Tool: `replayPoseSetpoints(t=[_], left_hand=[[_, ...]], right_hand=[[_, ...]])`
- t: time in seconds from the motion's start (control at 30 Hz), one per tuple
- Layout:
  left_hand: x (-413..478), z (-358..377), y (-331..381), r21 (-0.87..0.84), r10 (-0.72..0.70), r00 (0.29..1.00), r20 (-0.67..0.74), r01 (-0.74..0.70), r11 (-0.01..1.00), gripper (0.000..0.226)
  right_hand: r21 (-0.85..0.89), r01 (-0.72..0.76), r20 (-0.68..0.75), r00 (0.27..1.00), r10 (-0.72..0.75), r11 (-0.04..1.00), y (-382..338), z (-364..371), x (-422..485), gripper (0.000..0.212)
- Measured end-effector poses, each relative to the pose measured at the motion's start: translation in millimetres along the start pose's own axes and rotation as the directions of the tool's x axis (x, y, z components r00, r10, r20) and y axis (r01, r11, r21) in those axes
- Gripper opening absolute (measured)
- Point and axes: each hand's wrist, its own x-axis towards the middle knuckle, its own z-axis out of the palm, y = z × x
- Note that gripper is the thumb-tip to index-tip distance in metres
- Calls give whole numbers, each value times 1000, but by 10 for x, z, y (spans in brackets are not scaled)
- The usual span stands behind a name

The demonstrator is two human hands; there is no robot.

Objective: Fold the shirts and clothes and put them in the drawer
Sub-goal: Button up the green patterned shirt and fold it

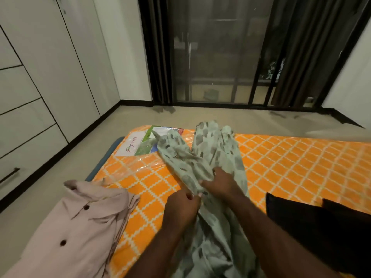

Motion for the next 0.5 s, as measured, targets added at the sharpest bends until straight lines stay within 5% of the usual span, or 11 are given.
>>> replayPoseSetpoints(t=[0.1,0.23,0.33,0.43,0.5], left_hand=[[-177,27,74,66,79,997,8,-79,995,39],[-281,-19,143,61,17,993,120,-25,998,51],[-356,-33,202,-243,-78,966,245,139,960,46],[-405,31,256,-609,-130,930,343,326,723,51],[-415,55,303,-683,-102,942,320,304,664,59]], right_hand=[[47,-31,-20,999,32,998,63,12,-320,63],[253,-90,-82,990,114,963,48,-112,-521,38],[474,-127,-95,976,194,871,41,-244,-556,21],[656,-131,-56,974,221,743,83,-315,-585,3],[730,-126,-41,973,227,672,131,-328,-600,6]])
